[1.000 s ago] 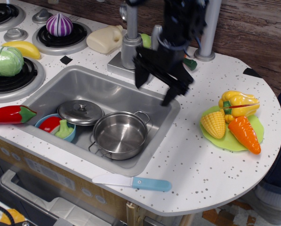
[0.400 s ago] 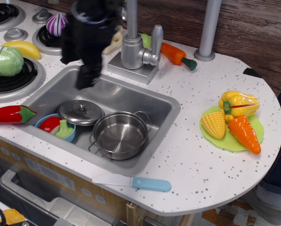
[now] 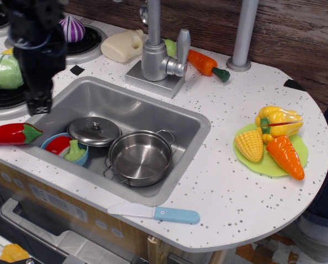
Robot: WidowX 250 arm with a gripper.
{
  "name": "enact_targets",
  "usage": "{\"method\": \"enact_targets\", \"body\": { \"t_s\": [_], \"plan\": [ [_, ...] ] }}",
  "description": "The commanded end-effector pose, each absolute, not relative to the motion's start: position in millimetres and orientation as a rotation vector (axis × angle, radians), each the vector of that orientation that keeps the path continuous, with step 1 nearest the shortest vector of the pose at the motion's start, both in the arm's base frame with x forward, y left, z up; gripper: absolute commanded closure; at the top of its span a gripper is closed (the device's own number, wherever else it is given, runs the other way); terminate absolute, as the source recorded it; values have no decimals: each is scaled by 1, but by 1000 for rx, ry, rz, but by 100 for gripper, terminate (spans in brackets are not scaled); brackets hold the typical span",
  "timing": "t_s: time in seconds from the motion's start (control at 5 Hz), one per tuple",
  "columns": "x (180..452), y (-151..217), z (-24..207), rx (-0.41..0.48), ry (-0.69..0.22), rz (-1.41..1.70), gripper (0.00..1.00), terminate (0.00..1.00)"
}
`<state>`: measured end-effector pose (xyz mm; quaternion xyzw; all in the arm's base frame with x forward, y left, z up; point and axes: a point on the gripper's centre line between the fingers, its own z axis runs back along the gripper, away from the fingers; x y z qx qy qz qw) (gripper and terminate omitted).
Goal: Put pepper in pan
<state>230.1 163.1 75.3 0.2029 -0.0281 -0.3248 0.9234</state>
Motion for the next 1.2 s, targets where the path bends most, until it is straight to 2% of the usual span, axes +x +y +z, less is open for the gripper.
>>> {"method": "enact_targets", "body": {
  "t_s": [0.0,0.2,0.8,1.0],
  "plan": [
    [218,197,61,398,-106,-726,0,0],
    [213,205,43,346,-138,-740,0,0],
    [205,212,8,244,-161,-732,0,0],
    [209,207,9,237,-150,-700,100,0]
  ]
}}
